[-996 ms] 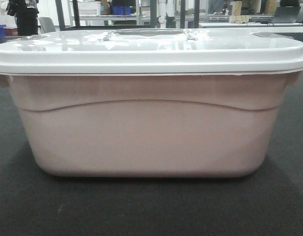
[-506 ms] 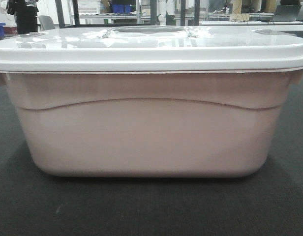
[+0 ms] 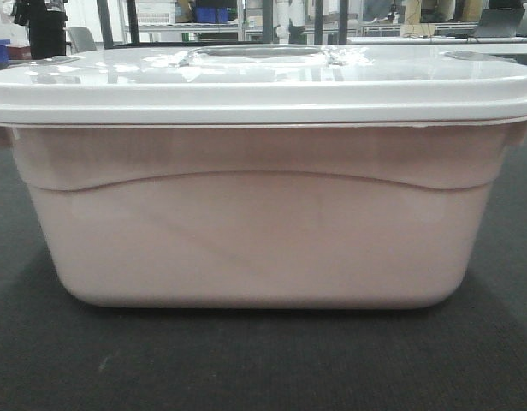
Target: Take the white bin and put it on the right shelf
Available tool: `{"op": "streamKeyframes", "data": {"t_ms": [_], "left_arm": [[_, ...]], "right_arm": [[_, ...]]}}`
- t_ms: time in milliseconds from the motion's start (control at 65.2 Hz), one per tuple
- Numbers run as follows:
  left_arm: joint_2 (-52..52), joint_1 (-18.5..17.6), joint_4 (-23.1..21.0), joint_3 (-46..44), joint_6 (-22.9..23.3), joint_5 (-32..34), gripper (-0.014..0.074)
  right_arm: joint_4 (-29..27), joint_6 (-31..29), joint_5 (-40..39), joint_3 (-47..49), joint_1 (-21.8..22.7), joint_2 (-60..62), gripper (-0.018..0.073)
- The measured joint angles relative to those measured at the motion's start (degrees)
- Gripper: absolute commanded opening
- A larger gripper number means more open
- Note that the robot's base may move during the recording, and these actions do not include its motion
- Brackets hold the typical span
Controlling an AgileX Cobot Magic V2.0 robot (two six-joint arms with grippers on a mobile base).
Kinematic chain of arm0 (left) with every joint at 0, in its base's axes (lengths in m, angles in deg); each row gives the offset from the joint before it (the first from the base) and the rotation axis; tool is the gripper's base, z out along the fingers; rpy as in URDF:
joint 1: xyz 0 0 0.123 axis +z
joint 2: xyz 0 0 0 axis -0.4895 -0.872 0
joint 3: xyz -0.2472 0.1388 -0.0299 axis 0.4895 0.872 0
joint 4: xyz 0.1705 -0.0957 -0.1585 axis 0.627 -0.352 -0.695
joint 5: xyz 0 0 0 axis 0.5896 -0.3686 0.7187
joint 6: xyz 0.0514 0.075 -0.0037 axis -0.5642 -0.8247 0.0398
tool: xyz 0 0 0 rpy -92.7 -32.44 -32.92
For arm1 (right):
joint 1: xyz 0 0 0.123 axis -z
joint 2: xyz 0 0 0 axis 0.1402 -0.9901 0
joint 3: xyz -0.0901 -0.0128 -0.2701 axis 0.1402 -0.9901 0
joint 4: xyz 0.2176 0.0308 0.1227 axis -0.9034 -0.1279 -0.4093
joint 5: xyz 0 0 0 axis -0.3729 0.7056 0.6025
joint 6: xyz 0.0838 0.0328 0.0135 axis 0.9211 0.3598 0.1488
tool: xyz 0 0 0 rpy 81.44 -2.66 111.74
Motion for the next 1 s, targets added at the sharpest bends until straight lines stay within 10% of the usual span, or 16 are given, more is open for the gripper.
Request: {"op": "streamKeyframes", "data": {"t_ms": [429,996], "left_arm": [[-34.52,0.0,-7.91,-22.52,-0.21,-29.44,-0.0118],[-62.32,0.0,-15.59,-26.58,-2.83,-27.52,-0.0118]], "right_arm": [[-0.54,0.0,32.32,27.6,0.0,-33.86,0.0056],[-0.54,0.0,38.5,29.88,0.0,-55.6,0.0056]]}}
